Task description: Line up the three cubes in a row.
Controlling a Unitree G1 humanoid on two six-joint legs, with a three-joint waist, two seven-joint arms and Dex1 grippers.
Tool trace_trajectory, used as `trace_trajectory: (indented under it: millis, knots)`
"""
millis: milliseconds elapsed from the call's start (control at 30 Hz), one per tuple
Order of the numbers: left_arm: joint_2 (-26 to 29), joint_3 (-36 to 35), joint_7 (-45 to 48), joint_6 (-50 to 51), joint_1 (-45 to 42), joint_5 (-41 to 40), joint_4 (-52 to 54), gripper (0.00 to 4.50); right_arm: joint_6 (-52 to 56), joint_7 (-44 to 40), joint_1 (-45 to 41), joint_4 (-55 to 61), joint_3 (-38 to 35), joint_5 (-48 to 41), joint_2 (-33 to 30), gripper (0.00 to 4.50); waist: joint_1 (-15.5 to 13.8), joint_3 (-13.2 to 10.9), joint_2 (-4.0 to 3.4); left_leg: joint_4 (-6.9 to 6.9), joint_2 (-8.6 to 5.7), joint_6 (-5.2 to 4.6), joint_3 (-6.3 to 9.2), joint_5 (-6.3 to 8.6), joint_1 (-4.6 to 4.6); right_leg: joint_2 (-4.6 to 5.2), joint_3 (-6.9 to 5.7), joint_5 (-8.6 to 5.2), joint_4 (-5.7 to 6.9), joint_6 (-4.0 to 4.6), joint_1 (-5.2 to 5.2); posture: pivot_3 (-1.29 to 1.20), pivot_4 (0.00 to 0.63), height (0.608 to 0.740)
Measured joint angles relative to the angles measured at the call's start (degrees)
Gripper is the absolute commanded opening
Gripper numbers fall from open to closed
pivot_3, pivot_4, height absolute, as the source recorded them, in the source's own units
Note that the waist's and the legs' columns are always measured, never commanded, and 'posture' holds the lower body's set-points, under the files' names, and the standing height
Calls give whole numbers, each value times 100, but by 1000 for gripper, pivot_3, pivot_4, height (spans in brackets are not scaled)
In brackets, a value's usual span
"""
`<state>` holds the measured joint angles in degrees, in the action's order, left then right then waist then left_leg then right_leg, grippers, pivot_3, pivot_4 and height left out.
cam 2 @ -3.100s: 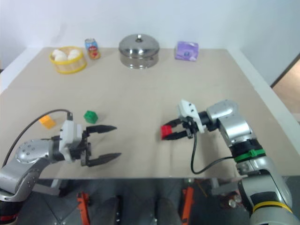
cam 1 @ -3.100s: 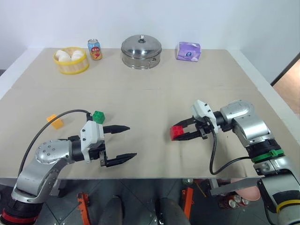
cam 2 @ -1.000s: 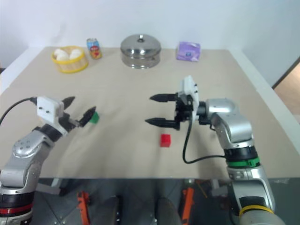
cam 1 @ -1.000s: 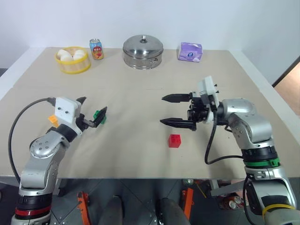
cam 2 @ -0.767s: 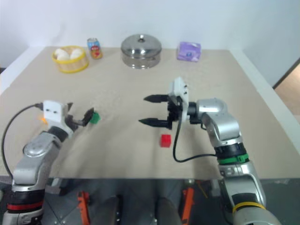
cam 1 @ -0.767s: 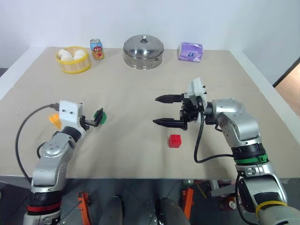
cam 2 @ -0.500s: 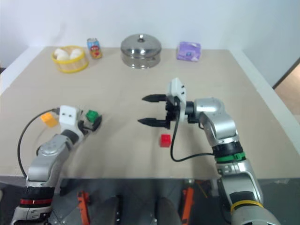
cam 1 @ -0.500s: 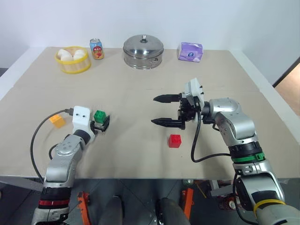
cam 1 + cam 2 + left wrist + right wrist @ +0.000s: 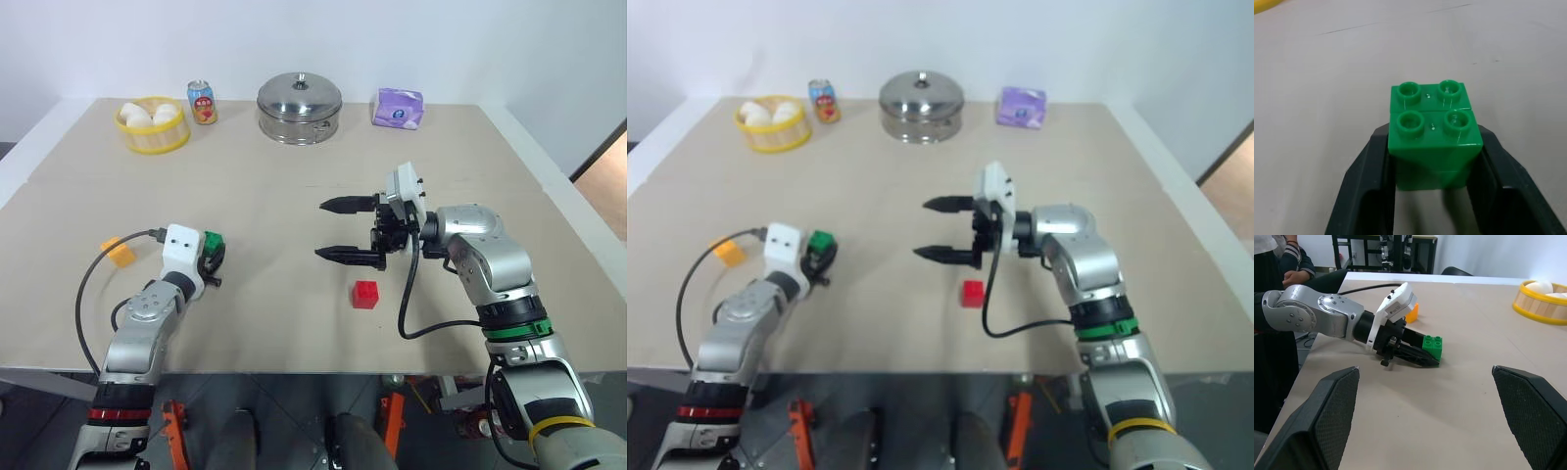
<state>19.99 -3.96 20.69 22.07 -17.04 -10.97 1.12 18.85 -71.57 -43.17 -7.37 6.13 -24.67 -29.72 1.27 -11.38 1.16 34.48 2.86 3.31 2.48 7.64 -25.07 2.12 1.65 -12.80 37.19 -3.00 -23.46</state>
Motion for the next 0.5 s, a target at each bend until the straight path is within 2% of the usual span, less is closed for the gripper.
trace_trajectory:
  millis: [200,300,500]
  knots:
    - [828,599,2328,-331,133,-746,638,1346,732,-518,464,610,-190,-456,-925,4500,-7,0,0,-5,-4,10,-5,7,-4,11,0,-15,-3,5,-2,0,150,739]
    - [1122,871,3492,-279,-113,-1155,620,1346,931,-845,776,849,-196,-558,-1359,4500,-4,0,0,-4,0,9,-4,9,0,6,-1,-17,-1,11,-5,0,150,739]
    - [1083,1413,4498,-628,-1226,-917,-355,1346,910,-786,1091,1095,-202,-523,-1487,4500,10,0,0,9,0,2,-8,5,0,5,2,-13,-1,11,0,0,150,739]
